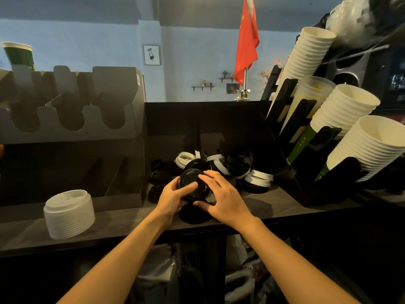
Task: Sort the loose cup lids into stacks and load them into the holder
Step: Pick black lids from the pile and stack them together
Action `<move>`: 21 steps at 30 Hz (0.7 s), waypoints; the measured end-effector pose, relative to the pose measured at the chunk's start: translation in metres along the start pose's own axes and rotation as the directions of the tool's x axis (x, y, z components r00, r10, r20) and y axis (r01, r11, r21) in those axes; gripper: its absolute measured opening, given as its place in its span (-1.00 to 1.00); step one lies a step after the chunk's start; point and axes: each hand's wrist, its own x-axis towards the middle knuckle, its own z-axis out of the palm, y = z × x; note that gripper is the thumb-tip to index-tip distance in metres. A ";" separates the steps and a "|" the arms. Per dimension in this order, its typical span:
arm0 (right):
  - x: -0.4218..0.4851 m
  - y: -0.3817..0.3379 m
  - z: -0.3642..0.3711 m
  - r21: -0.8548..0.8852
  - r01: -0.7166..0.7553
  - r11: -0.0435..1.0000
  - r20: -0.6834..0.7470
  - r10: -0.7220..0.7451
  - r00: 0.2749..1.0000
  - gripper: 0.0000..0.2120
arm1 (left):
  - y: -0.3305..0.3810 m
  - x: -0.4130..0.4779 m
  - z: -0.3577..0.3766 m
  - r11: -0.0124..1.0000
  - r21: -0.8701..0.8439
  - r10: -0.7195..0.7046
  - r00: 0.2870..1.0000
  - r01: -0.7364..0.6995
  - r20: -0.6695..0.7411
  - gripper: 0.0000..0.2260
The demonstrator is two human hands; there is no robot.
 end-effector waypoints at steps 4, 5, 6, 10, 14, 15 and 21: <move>0.000 -0.002 -0.003 0.034 0.006 0.999 -0.040 -0.004 0.999 -0.38 | -0.002 0.003 -0.002 1.000 0.030 0.010 0.999 -0.009 -0.040 -0.71; 0.000 -0.002 -0.003 0.058 -0.008 0.998 -0.065 0.011 0.998 -0.42 | -0.001 0.002 -0.002 0.999 0.029 0.016 0.999 -0.015 -0.035 -0.71; 0.000 -0.002 -0.004 0.081 -0.034 0.996 -0.083 0.041 0.996 -0.45 | -0.001 0.001 -0.002 0.999 0.038 0.021 0.999 -0.020 -0.024 -0.71; 0.000 0.001 -0.004 0.083 -0.119 0.989 -0.093 0.126 0.988 -0.50 | -0.001 -0.001 -0.001 0.996 0.091 0.020 0.999 -0.024 0.040 -0.67; -0.003 0.003 -0.005 0.081 -0.110 0.991 -0.122 0.119 0.985 -0.55 | -0.001 -0.002 0.003 0.995 0.099 0.028 0.998 -0.033 0.052 -0.55; -0.004 0.003 -0.005 0.076 -0.109 0.991 -0.125 0.118 0.985 -0.56 | -0.001 -0.002 0.004 0.994 0.099 0.044 0.998 -0.048 0.049 -0.55; -0.002 0.006 -0.005 0.063 -0.122 0.990 -0.118 0.129 0.985 -0.54 | -0.002 -0.004 0.012 0.978 0.132 0.163 0.987 -0.163 0.011 -0.74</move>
